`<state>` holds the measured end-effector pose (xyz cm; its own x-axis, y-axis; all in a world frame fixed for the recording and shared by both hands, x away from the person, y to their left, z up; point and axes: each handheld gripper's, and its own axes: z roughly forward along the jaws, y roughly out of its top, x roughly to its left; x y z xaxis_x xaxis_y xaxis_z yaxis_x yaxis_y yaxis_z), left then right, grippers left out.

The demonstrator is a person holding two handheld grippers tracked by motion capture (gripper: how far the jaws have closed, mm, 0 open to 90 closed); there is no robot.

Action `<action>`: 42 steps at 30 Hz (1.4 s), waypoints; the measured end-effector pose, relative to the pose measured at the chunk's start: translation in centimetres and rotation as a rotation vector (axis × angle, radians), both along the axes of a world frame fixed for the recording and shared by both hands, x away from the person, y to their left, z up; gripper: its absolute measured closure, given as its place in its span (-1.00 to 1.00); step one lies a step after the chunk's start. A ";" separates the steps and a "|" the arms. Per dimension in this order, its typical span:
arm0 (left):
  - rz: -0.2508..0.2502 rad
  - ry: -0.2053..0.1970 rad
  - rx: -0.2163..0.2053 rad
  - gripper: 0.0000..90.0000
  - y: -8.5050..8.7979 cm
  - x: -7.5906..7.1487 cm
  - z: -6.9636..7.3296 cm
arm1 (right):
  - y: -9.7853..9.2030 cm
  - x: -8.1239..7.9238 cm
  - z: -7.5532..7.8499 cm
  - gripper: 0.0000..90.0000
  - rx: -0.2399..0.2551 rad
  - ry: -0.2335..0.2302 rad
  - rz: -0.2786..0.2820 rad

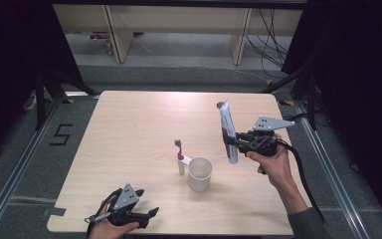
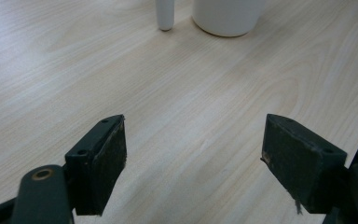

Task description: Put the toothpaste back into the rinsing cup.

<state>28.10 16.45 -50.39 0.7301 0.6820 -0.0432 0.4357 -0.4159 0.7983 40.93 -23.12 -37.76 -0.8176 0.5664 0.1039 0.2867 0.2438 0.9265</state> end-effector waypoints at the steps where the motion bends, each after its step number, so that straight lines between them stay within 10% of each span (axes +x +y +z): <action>1: 0.009 0.002 -0.025 -0.53 -0.2 0.0 -0.1 | 0.1 -0.2 0.1 0.71 0.007 0.023 0.022; 42: -0.009 0.001 0.003 -0.53 -0.1 -0.1 0.1 | 7.0 -0.2 -2.6 0.71 0.039 0.099 0.144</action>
<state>28.01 16.40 -50.28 0.7364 0.6753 -0.0417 0.4322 -0.4221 0.7969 40.74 -16.07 -40.34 -0.8746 0.4381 0.2076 0.3415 0.2529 0.9052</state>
